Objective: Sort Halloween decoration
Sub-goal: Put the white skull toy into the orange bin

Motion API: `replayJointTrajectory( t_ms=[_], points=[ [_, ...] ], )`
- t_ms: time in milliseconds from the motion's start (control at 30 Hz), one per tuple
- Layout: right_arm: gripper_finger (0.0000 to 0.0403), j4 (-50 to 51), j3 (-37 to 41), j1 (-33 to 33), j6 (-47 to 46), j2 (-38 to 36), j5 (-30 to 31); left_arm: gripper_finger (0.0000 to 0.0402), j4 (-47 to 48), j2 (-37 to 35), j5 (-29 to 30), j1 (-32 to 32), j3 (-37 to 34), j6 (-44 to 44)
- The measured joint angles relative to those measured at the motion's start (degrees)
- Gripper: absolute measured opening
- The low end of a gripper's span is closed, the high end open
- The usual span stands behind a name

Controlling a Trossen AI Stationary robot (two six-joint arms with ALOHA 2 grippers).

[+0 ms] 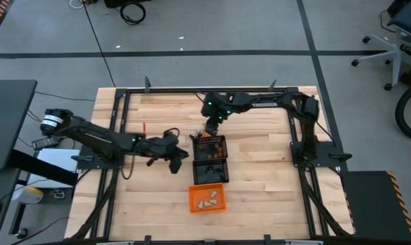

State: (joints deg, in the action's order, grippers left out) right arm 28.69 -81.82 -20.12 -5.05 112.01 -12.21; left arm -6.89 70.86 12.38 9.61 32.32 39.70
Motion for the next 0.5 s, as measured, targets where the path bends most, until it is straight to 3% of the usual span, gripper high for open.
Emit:
replayJointTrajectory(
  t_ms=[300,500],
  points=[
    [0.0164,14.9,-17.6,0.1,-4.3,13.0,2.8,0.0059,3.2,-6.8,5.2,-0.6,-3.0,1.5],
    [0.0169,17.2,-21.8,0.1,-3.7,16.0,4.9,0.0059,3.2,-7.4,6.4,-1.5,-2.7,1.2]
  ],
)
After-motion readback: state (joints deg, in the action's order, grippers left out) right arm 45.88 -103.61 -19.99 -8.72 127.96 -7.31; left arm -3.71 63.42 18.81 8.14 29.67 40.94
